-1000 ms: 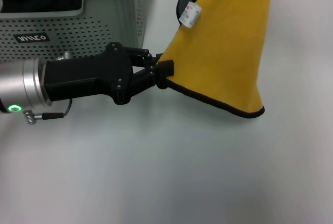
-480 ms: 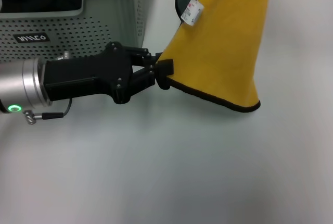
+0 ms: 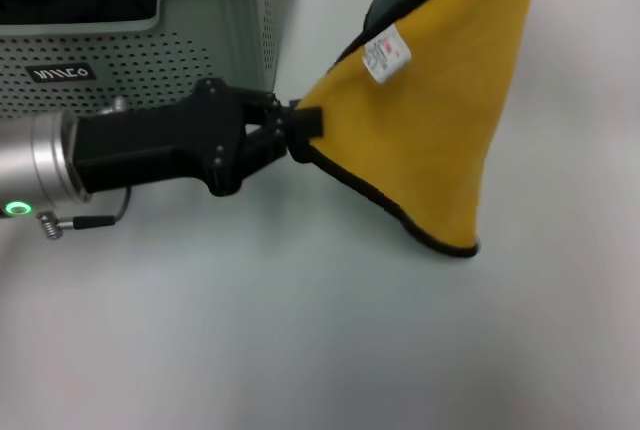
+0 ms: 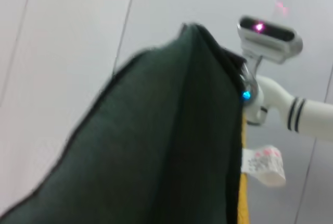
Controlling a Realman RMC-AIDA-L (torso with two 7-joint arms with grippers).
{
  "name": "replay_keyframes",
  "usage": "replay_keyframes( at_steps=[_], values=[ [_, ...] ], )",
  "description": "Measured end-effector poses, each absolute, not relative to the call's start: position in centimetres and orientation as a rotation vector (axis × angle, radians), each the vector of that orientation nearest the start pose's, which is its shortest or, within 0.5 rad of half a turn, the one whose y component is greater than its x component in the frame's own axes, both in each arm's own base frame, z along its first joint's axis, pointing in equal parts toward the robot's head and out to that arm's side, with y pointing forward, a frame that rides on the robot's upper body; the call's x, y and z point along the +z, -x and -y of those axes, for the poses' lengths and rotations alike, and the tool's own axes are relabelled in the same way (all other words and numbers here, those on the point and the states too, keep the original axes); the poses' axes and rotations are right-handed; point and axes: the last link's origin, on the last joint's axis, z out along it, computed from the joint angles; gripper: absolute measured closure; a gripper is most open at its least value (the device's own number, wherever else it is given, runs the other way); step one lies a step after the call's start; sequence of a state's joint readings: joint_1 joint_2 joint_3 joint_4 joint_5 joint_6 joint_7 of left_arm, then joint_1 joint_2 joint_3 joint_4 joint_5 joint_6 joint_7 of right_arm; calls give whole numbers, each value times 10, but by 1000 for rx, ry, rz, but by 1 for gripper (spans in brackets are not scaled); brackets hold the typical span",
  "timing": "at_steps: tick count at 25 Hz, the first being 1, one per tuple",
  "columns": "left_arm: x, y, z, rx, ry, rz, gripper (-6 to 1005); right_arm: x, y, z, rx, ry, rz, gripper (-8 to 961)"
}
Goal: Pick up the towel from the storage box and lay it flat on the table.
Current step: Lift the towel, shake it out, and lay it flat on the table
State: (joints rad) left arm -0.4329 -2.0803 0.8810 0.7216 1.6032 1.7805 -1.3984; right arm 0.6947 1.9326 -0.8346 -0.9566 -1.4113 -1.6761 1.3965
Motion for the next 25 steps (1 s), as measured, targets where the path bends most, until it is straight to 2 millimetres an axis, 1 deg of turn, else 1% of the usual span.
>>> replay_keyframes(
  at_steps=[3,7,9,10,13,15,17,19,23,25],
  values=[
    [27,224,-301,-1233,2692,487,968,118,-123,-375,1203,2556,173,946],
    [54,231,-302,-1280,2605,447,970,110,-140,-360,1284,2535,85,947],
    [68,233,-305,-1293,2564,419,970,109,-144,-356,1310,2519,66,947],
    [71,233,-307,-1290,2562,410,970,109,-147,-354,1329,2505,56,947],
    [84,228,-317,-1276,2572,380,970,106,-152,-352,1360,2471,42,947],
    [90,222,-326,-1260,2583,357,970,103,-155,-354,1355,2450,41,947],
    [96,216,-334,-1238,2600,331,970,99,-159,-357,1354,2425,21,947],
    [99,213,-338,-1216,2619,316,970,97,-162,-358,1357,2422,2,947],
    [102,209,-334,-1158,2703,310,970,93,-170,-343,1392,2466,-10,947],
    [109,208,-326,-1147,2757,298,970,89,-175,-326,1439,2531,-20,947]
  ],
)
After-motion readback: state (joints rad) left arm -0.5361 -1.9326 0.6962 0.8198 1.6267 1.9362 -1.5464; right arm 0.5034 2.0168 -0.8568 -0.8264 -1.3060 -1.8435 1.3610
